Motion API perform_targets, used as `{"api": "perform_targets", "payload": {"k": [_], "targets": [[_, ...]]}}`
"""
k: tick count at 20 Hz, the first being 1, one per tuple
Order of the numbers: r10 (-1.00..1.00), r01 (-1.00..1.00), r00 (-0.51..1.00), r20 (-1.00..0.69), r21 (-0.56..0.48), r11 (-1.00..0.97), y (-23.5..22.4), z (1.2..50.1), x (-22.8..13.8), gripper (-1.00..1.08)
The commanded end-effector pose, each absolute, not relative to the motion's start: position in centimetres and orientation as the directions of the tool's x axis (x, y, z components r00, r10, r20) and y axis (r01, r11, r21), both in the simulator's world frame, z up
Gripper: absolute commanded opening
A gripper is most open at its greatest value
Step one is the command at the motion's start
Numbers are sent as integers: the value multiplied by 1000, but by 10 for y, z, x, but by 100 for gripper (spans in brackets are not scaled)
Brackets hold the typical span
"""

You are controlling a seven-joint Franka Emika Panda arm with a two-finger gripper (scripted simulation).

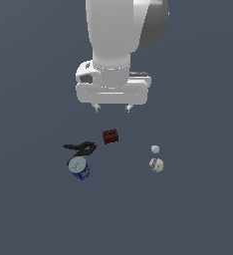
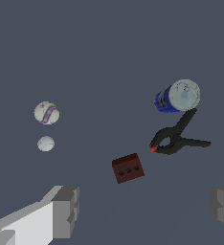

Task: Pick up a designated object from a clutter of objects.

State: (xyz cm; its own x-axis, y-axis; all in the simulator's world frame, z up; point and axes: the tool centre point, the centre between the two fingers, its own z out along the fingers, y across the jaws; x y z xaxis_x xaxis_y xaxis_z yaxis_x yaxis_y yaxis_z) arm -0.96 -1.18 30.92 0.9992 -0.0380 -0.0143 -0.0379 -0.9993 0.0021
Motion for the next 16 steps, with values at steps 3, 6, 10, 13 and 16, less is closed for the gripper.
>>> {"api": "perform_targets", "payload": {"k": [3,6,10,13,16], "targets": [[-42,-42,999,-13,0,-999,-13,310,-10,100],[-63,-63,998,-9,-12,-998,-17,313,-9,100],[-93,-93,996,-2,-31,-995,-24,320,-9,100],[-95,-95,996,-1,-34,-995,-25,321,-9,100],[-97,-97,995,-2,-32,-995,-24,319,-9,100]]}}
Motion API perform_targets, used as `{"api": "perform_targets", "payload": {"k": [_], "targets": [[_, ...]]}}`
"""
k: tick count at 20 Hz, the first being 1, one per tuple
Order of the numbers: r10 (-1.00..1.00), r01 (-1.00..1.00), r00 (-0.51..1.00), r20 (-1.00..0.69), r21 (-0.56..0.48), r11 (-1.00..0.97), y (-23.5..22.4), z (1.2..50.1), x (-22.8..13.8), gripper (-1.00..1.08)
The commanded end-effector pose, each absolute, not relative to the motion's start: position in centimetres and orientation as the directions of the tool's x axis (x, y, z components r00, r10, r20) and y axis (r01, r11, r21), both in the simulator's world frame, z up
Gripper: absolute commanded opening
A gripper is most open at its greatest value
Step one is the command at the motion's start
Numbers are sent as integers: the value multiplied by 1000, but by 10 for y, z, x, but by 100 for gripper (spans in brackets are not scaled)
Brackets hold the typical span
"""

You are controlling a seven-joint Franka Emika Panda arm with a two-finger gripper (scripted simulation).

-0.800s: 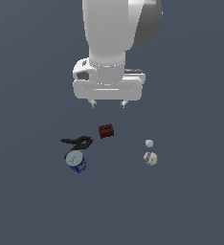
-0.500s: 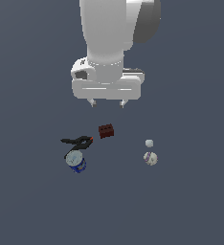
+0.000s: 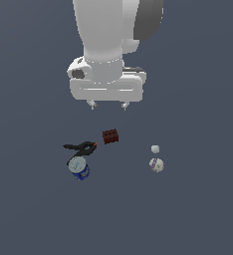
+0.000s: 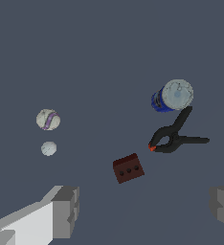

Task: Pick up a designated object from a clutter of objects.

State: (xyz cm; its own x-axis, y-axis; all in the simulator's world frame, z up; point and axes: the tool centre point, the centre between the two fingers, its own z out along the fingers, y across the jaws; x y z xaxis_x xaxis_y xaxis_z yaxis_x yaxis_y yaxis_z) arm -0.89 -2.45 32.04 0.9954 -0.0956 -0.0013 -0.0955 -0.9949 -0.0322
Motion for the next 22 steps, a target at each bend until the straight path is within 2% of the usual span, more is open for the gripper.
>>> {"api": "perform_targets", "payload": {"k": [1,11,22], "targets": [[-101,-102,995,-2,-32,-994,-24,318,-9,100],[-220,-220,975,-7,-35,-975,-24,290,-10,100],[-475,-475,880,-17,-35,-879,-24,228,-20,100]]}}
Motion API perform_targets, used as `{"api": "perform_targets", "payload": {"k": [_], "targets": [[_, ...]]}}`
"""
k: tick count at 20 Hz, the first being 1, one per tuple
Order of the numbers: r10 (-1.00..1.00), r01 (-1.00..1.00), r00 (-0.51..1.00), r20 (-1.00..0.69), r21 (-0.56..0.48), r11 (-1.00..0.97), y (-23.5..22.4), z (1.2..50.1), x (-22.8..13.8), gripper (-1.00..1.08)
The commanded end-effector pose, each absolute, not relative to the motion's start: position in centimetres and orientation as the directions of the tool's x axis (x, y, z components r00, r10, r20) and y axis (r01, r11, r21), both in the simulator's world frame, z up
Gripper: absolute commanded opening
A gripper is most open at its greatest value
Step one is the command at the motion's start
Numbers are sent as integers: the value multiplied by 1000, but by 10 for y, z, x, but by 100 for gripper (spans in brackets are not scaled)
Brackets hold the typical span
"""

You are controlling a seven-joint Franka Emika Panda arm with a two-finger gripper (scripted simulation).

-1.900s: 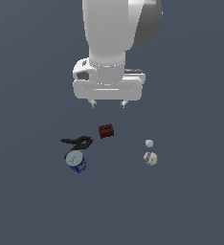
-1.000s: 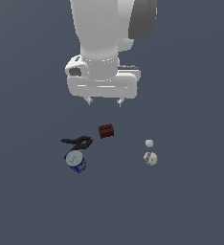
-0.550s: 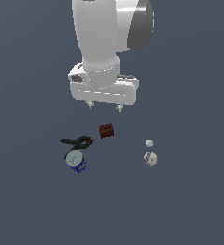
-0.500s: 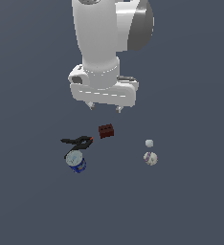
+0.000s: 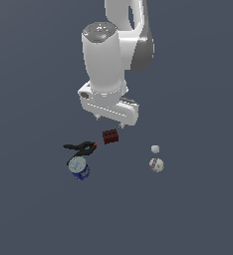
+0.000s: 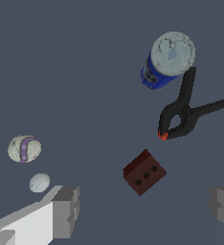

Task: Pick up a designated object from a clutter of objects.

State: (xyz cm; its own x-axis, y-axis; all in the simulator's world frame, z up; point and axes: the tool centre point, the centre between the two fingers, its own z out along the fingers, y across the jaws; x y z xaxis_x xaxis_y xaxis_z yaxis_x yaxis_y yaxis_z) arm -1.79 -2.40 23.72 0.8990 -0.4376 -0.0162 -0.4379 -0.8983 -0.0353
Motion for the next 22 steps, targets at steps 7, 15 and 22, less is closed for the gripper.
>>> {"api": "perform_targets", "payload": {"k": [7,15,22], "targets": [[-634,-634,773,-22,-28,-773,-25,187,-32,100],[-787,-787,617,-21,-18,-616,-27,144,-51,100],[-888,-888,459,-15,-8,-459,-30,110,-71,100]]}}
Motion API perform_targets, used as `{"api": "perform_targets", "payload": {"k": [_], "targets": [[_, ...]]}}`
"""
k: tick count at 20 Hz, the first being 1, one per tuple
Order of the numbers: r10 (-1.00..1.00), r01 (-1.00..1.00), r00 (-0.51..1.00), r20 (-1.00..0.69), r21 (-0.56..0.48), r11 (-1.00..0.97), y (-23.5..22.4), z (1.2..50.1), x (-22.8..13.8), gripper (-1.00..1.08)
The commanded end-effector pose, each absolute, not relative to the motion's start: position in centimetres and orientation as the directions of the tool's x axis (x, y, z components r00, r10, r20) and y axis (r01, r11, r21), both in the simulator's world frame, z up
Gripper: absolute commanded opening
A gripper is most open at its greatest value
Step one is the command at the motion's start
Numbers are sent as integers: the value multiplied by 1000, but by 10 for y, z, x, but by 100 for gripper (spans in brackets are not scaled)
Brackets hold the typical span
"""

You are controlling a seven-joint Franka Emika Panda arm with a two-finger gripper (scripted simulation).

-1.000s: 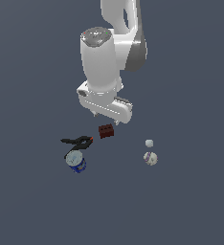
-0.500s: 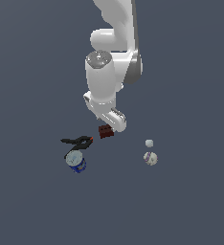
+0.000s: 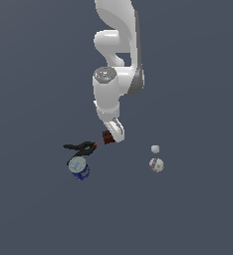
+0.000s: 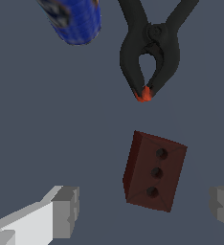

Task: Pick up a designated object from a clutter of objects.

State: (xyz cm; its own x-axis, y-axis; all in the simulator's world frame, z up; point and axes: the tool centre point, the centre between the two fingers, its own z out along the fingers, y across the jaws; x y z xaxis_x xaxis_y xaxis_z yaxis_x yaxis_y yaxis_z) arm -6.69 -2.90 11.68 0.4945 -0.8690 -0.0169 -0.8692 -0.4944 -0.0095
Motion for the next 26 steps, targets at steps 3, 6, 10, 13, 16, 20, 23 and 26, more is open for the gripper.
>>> {"api": "perform_targets", "payload": {"k": [3,6,10,13,16,20,23,26], "targets": [[-916,-916,400,-11,-5,-400,-31,99,-79,100],[-936,-936,352,-7,-3,-352,-32,90,-86,100],[-953,-953,304,-3,-1,-304,-33,82,-92,100],[-959,-959,282,-1,0,-282,-33,79,-95,100],[-962,-962,272,0,0,-272,-34,77,-97,100],[-961,-961,276,-1,0,-276,-34,77,-96,100],[-961,-961,275,0,0,-275,-34,72,-97,100],[-962,-962,274,0,1,-274,-34,62,-97,100]]}}
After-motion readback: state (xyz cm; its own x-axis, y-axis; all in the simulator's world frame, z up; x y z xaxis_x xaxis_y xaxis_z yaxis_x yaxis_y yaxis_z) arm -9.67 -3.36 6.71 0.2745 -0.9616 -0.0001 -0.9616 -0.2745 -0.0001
